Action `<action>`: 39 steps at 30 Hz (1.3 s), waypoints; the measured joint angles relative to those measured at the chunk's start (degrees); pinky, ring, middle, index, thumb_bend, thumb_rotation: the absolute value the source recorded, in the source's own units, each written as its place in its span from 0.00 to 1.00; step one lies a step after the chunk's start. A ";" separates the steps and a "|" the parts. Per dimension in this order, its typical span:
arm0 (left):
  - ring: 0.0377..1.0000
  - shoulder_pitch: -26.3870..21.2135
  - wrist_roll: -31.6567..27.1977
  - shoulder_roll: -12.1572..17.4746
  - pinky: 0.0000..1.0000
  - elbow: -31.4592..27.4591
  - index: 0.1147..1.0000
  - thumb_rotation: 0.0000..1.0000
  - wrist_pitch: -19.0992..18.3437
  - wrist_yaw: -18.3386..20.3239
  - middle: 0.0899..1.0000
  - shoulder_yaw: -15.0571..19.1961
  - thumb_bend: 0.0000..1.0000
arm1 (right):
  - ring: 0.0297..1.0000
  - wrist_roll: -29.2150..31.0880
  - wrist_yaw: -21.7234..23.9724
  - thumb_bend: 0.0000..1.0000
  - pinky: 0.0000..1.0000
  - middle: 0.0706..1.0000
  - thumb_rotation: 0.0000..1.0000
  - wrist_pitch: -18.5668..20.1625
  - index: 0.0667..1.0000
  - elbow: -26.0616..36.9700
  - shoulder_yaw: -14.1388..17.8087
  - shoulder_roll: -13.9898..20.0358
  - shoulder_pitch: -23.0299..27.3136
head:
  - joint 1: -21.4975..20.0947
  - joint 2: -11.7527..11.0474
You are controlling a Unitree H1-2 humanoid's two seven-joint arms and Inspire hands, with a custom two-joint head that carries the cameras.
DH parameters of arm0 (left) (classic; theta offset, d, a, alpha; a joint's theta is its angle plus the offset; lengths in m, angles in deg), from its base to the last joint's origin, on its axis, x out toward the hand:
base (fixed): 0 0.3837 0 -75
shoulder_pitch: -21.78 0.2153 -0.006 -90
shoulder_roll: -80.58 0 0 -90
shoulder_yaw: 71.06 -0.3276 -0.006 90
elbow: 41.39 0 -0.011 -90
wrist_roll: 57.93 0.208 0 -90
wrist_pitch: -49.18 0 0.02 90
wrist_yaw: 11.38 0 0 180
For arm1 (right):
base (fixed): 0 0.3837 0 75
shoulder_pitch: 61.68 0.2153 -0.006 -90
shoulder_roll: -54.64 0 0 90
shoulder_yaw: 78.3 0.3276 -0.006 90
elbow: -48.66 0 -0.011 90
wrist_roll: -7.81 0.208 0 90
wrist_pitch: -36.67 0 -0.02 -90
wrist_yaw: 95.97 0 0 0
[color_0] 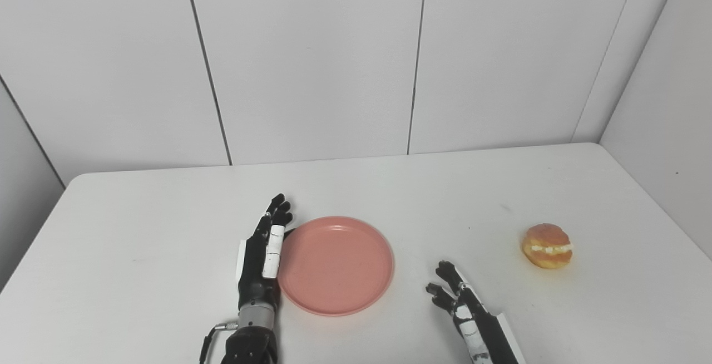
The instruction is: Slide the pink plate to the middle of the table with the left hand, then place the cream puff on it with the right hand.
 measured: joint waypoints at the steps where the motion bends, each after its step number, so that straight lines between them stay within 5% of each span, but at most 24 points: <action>1: 0.91 0.01 0.01 0.00 0.84 -0.06 0.84 0.93 -0.12 -0.02 0.89 -0.02 0.94 | 0.85 -0.09 -0.08 0.83 0.89 0.93 1.00 0.12 0.92 0.04 0.00 -0.07 0.02 | -0.53 0.35; 25: 0.90 0.61 0.95 0.32 0.84 -2.47 0.84 0.95 -3.09 -0.05 0.89 -0.24 0.92 | 0.84 -3.59 -1.95 0.82 0.82 0.92 1.00 1.30 0.91 0.50 -0.68 -1.59 0.70 | -4.66 0.62; 30: 0.91 0.97 0.92 0.22 0.85 -3.01 0.83 0.95 -3.24 0.09 0.88 -0.94 0.91 | 0.83 -11.34 -5.45 0.76 0.78 0.90 1.00 -3.79 0.88 0.02 -1.68 -1.33 -0.05 | -4.93 0.27; 33: 0.90 0.89 0.88 0.23 0.83 -2.95 0.84 0.95 -3.11 0.39 0.88 -1.02 0.90 | 0.88 -16.94 -6.54 0.79 0.84 0.92 1.00 -4.81 0.88 1.76 -1.99 -1.01 -1.02 | -5.45 -0.61; 39: 0.89 0.68 -0.31 0.42 0.85 -1.93 0.84 0.94 -2.52 0.73 0.87 -0.68 0.90 | 0.84 -27.04 -8.43 0.86 0.76 0.88 0.93 -6.78 0.89 7.94 -0.69 1.44 0.34 | -5.72 -1.40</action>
